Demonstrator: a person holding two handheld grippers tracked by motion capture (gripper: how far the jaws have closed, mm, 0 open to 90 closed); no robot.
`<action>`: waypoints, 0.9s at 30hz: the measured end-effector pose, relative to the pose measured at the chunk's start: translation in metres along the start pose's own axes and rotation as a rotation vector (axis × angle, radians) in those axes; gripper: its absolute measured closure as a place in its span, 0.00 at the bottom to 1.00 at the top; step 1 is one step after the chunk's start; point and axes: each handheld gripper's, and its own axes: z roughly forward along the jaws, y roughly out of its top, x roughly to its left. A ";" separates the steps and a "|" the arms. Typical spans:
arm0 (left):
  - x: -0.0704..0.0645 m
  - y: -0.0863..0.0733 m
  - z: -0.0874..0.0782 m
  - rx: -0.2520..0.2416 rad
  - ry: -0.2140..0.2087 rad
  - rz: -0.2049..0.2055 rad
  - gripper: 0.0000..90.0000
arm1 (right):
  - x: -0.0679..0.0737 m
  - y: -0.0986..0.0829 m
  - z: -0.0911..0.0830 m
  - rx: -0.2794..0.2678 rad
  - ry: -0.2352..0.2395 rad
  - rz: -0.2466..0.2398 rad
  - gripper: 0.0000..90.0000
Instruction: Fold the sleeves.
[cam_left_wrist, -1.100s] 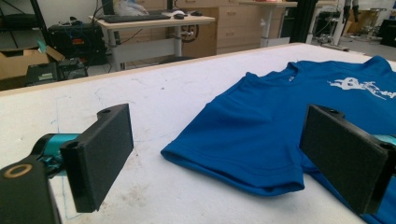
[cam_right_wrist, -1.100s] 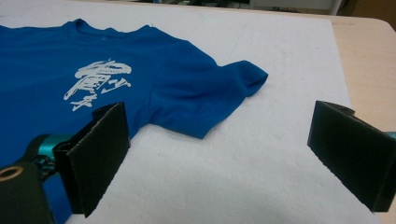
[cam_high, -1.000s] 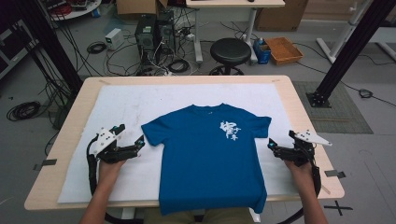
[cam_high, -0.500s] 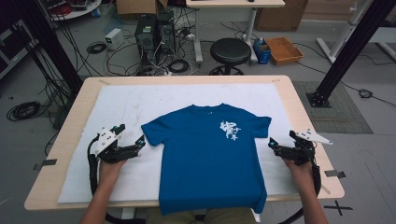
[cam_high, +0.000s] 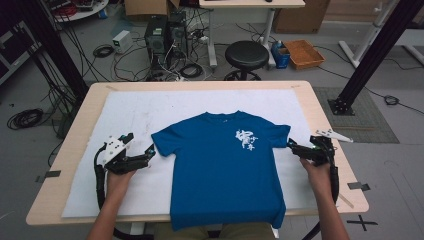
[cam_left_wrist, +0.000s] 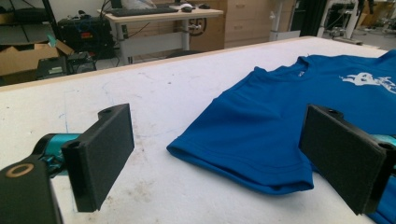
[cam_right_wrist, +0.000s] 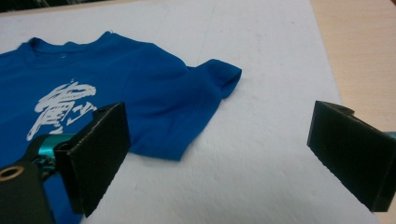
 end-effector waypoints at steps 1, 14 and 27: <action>0.000 0.000 0.000 0.005 0.003 0.003 0.11 | 0.002 0.004 0.005 0.018 -0.010 0.001 0.13; -0.001 0.000 0.001 0.010 0.009 0.011 0.11 | 0.020 0.018 0.051 0.229 -0.151 -0.069 0.61; -0.003 0.000 0.001 0.014 0.012 0.021 0.12 | 0.029 0.015 0.053 0.216 -0.071 -0.153 0.98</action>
